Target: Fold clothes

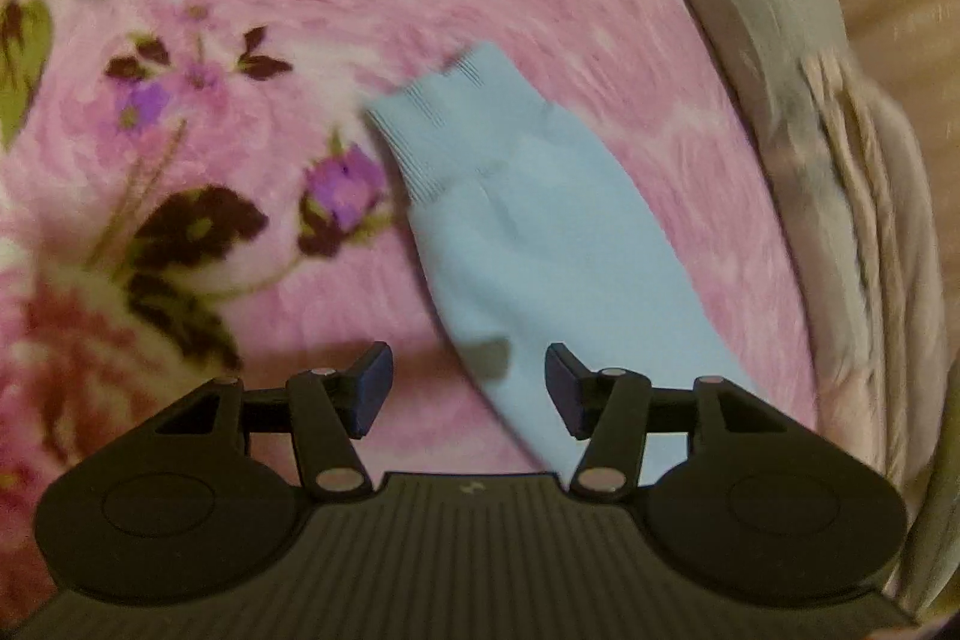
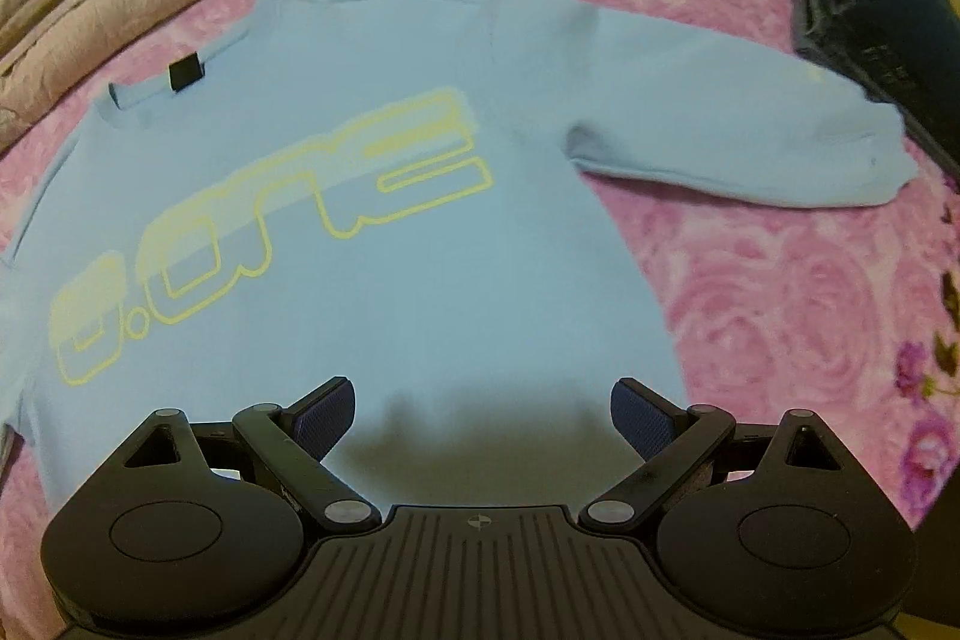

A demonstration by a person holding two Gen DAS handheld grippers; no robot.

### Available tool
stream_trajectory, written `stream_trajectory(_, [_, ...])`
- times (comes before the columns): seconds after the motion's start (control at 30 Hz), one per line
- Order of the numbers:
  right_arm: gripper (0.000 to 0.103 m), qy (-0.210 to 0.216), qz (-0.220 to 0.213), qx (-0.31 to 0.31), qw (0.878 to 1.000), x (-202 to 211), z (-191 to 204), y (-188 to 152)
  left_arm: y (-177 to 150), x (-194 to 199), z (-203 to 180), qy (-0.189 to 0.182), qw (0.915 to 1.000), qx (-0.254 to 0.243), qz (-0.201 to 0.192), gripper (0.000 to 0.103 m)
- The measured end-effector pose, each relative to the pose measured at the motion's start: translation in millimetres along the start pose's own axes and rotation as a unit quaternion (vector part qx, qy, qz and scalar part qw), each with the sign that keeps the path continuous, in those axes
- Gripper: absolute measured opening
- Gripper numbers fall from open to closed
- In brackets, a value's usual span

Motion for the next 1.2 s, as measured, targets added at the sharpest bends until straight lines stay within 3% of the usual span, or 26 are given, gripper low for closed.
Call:
stream_trajectory(0.17, [0.095,-0.004,0.002,0.008,1.000,-22,3,-4,11,-11,6,-0.053,0.9967,0.043,-0.044,0.042])
stream_trajectory(0.23, [0.095,-0.005,0.004,0.009,1.000,-29,0,-4,14,-14,8,-0.062,0.9954,0.052,-0.051,0.014])
stream_trajectory(0.3, [0.095,-0.005,0.004,0.009,1.000,-35,-4,-2,15,-15,9,-0.063,0.9947,0.061,-0.054,0.005])
stream_trajectory(0.37, [0.095,-0.005,0.000,0.007,1.000,-38,-9,3,18,-9,2,-0.067,0.9941,0.051,-0.069,0.004])
stream_trajectory(0.47, [0.095,-0.003,-0.014,0.005,1.000,-37,-22,15,20,10,-39,-0.076,0.9916,-0.028,-0.100,0.003])
stream_trajectory(0.53, [0.095,-0.008,-0.023,0.003,1.000,-36,-35,23,14,26,-84,-0.099,0.9834,-0.100,-0.115,0.003])
stream_trajectory(0.57, [0.095,-0.010,-0.026,-0.002,1.000,-36,-42,28,6,34,-110,-0.118,0.9767,-0.135,-0.118,0.003])
stream_trajectory(0.63, [0.095,-0.011,-0.031,-0.016,0.999,-35,-57,36,-23,49,-176,-0.172,0.9523,-0.225,-0.114,0.002])
stream_trajectory(0.73, [0.095,-0.007,-0.036,-0.046,0.998,-32,-78,46,-102,71,-272,-0.267,0.8951,-0.348,-0.080,0.003])
stream_trajectory(0.8, [0.095,-0.003,-0.042,-0.060,0.997,-31,-90,52,-181,75,-319,-0.339,0.8531,-0.397,-0.014,0.004])
stream_trajectory(0.87, [0.095,-0.001,-0.046,-0.071,0.996,-30,-99,56,-260,69,-341,-0.377,0.8190,-0.428,0.065,0.016])
stream_trajectory(0.9, [0.095,-0.001,-0.047,-0.075,0.996,-31,-103,58,-299,61,-344,-0.382,0.8050,-0.442,0.103,0.029])
stream_trajectory(0.93, [0.095,0.000,-0.049,-0.080,0.996,-32,-107,59,-333,50,-340,-0.375,0.7960,-0.456,0.135,0.038])
stream_trajectory(1.03, [0.095,0.003,-0.047,-0.095,0.994,-36,-117,59,-396,8,-302,-0.288,0.7884,-0.504,0.204,0.036])
stream_trajectory(1.1, [0.095,0.014,-0.045,-0.101,0.994,-38,-120,57,-403,-10,-267,-0.228,0.7901,-0.525,0.219,0.036])
stream_trajectory(1.2, [0.095,0.033,-0.042,-0.110,0.993,-42,-124,54,-377,-18,-226,-0.163,0.7983,-0.538,0.215,0.035])
Point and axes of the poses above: each gripper's, at about its wrist camera, not at the fingertips, and x roughly against the way its jaws point, z to its left, y to its top, the point moved 10 cm from there along -x, roughly the way its jaws point, and after that the axes turned 9 degrees about -y, right-handed, at the moved point
